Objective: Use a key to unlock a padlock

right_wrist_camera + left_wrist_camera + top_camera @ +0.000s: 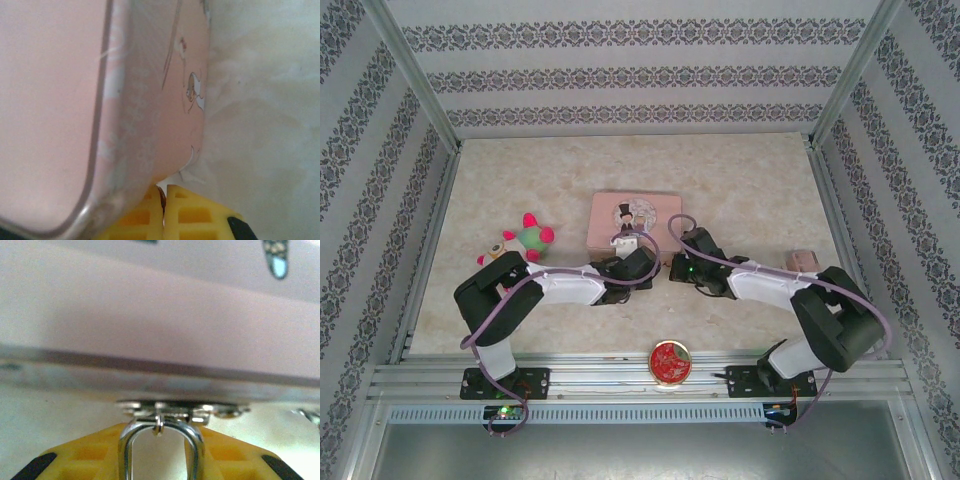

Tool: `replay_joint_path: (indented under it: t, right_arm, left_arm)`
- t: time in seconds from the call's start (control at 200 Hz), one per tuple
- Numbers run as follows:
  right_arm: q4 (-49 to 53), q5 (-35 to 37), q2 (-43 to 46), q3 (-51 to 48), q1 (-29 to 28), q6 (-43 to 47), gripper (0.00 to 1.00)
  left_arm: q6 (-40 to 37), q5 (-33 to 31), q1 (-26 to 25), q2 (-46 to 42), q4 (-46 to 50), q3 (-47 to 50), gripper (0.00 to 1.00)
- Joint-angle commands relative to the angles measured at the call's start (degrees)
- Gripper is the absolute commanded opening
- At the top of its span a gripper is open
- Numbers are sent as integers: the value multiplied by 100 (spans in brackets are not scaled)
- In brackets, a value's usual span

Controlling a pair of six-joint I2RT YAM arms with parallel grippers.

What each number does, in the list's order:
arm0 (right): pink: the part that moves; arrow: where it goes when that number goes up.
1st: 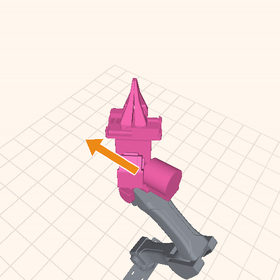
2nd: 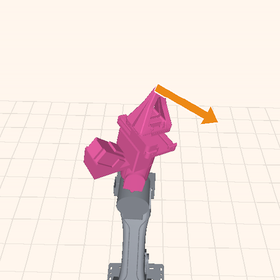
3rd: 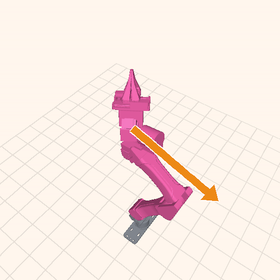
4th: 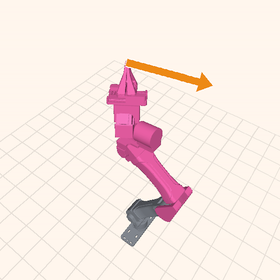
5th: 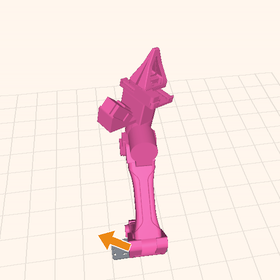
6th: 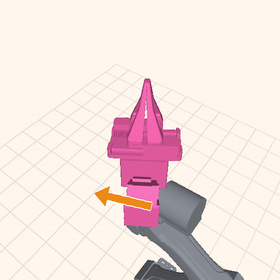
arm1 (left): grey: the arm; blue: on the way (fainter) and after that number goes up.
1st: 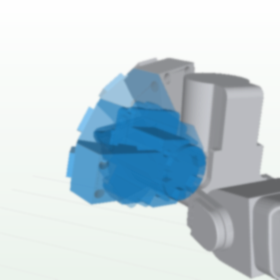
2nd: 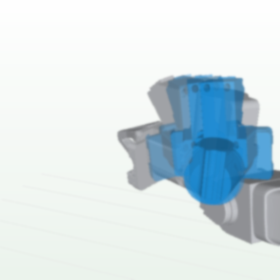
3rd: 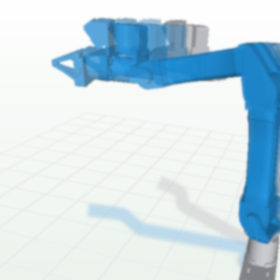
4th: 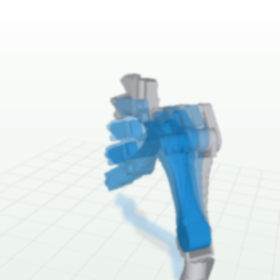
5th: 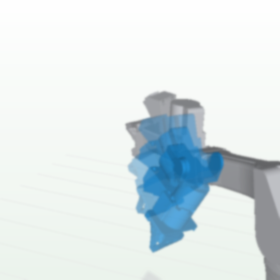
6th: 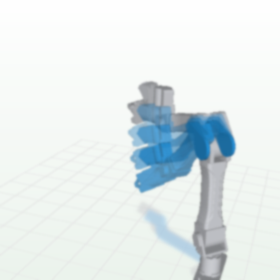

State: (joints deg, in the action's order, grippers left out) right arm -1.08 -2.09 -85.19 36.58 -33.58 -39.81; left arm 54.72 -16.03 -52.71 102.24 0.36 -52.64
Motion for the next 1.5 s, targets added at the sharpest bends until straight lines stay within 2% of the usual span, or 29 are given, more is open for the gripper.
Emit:
replay_joint_path:
  t: [0.0, 0.195, 0.32, 0.51, 0.76, 0.899, 1.199, 1.494]
  right_arm:
    - [-243, -100, -289, 450, 204, 378, 0]
    - [-350, -330, -742, 781, 369, 526, 0]
    - [-531, -427, -707, 611, 370, 429, 0]
    - [-806, -456, -218, -126, 370, 209, 0]
    - [-2109, -462, 686, -1520, 309, -687, 0]
    - [-2655, -134, 952, -1993, 3, -992, 0]
    - [-3589, 1168, 1373, -2568, -775, -1461, 0]
    - [-3829, 1868, 1848, -2821, -1239, -1591, 0]
  left_arm:
    - [246, -47, -173, -279, -181, -70, 0]
    - [547, -71, -240, -166, -321, -183, 0]
    - [838, -461, -227, -37, -304, -277, 0]
    - [1626, -585, -18, 209, 261, -683, 0]
    - [1867, -432, 94, 374, 356, -957, 0]
    - [2236, -158, 153, 456, 217, -973, 0]
    - [2831, 246, 270, 533, -63, -895, 0]
    - [3686, 672, 354, 615, -599, -764, 0]
